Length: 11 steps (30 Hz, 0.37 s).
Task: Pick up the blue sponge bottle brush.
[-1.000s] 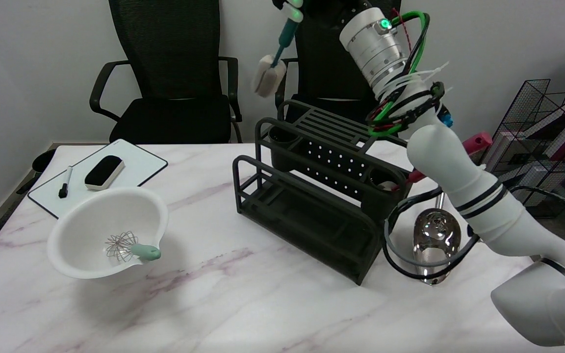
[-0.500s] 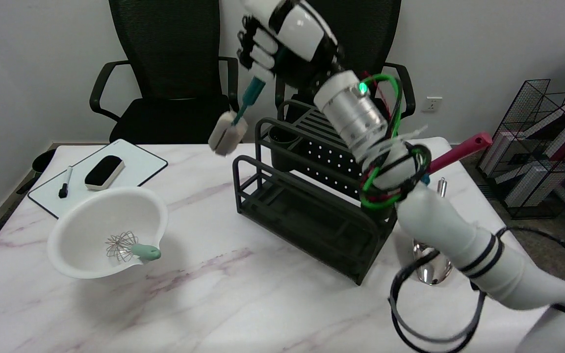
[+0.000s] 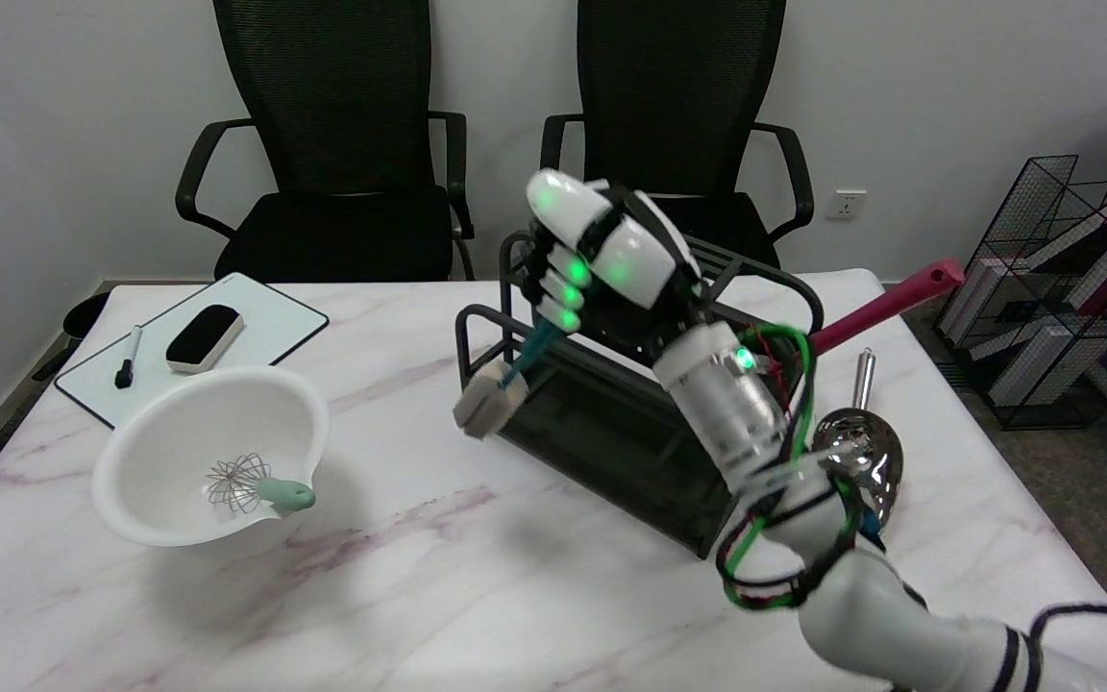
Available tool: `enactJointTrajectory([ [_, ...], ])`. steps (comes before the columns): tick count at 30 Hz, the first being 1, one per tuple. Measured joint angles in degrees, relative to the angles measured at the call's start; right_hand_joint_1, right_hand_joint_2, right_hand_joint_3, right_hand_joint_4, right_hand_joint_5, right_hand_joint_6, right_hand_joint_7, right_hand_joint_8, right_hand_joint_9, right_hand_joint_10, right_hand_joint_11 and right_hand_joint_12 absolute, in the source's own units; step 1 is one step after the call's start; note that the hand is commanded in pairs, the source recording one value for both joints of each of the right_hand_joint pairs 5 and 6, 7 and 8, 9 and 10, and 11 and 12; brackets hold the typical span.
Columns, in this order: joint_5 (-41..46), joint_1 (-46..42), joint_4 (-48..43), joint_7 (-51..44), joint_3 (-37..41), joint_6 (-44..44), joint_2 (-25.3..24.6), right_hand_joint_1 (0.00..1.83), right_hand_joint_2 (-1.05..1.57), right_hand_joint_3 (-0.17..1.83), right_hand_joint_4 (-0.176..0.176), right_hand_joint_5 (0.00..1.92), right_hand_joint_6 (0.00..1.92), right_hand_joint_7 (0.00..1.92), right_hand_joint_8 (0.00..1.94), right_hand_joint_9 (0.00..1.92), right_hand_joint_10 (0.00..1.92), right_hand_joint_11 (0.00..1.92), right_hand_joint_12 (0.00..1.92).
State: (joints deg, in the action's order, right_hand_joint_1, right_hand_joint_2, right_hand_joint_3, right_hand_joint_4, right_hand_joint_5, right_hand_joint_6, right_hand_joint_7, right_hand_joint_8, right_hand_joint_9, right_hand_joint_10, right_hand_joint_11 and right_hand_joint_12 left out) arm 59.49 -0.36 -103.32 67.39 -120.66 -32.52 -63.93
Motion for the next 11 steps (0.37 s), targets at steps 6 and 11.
enactJointTrajectory([
  [6,-5.48,-7.15,1.5,3.98,-0.81,-6.43,-0.29,0.99,1.57,0.87,0.0,1.92,1.92,1.92,1.92,1.92,1.92,1.86,1.86],
  [11,-9.86,-10.43,2.91,8.67,-1.4,-9.49,-0.23,0.99,1.57,0.88,0.0,1.92,1.92,1.92,1.92,1.92,1.92,1.86,1.86],
])
